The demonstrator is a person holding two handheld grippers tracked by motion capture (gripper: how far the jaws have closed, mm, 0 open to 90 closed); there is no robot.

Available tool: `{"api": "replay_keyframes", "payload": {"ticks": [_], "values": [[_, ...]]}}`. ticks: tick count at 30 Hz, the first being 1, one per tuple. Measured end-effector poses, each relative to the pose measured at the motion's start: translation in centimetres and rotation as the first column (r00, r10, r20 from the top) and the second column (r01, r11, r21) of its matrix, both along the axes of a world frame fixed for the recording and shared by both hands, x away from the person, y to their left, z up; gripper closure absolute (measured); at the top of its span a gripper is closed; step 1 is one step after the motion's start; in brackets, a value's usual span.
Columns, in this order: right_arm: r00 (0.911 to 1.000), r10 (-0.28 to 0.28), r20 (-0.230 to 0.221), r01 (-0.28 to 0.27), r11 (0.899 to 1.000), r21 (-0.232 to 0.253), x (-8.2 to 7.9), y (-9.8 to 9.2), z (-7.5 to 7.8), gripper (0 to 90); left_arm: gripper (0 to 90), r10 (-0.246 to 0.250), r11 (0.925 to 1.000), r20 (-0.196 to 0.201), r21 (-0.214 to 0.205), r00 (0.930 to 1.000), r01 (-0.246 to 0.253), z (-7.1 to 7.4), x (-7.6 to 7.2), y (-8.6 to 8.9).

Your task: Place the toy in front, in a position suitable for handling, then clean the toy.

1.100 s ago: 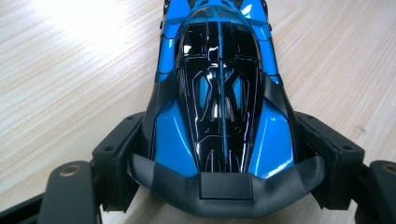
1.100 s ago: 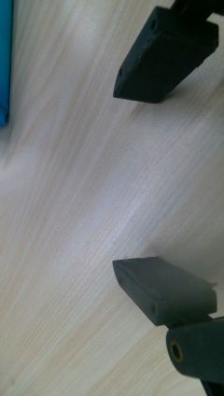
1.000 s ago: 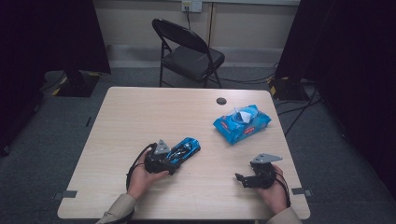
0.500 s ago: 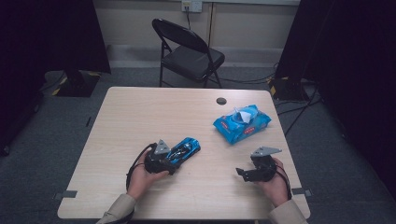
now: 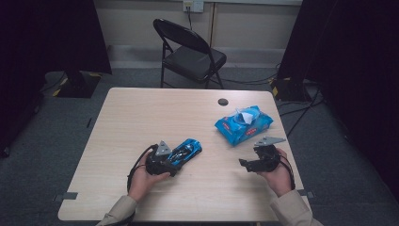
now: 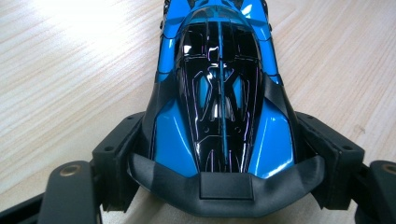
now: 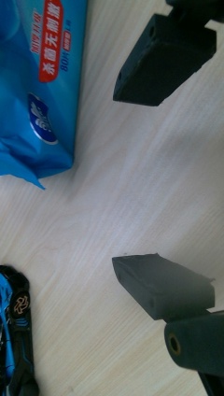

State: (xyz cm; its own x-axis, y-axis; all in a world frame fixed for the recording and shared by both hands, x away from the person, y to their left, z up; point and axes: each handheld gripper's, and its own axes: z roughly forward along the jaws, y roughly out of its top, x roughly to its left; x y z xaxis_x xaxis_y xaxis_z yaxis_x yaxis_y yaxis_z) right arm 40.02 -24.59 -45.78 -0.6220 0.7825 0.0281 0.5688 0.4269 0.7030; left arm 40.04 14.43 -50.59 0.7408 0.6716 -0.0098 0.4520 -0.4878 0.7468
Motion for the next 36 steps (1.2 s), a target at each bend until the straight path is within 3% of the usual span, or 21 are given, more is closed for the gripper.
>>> {"api": "replay_keyframes", "payload": {"ticks": [6, 13, 26, 36], "values": [[0.9999, 0.007, 0.012, -0.007, 1.0, -0.018, 0.7, 0.0, 1.3, 16.5, 24.2, 0.0, 1.0, 0.0, -0.001, 1.0, 0.0, 0.0, 0.0, 0.0], [0.9998, -0.019, 0.001, 0.019, 1.0, 0.003, 2.2, -0.8, 2.8, 16.6, 24.2, 0.001, 1.0, 0.0, -0.001, 1.0, -0.001, 0.0, 0.0, 0.0], [0.9985, -0.053, 0.014, 0.053, 0.998, -0.014, 5.4, -1.0, 4.1, 17.3, 24.3, 0.0, 1.0, 0.0, -0.001, 1.0, 0.0, 0.0, 0.0, 0.0], [0.9981, -0.056, 0.027, 0.056, 0.998, -0.021, 6.5, -0.9, 4.7, 17.1, 24.2, 0.001, 1.0, 0.0, -0.002, 1.0, -0.001, 0.0, 0.0, 0.0]]}}
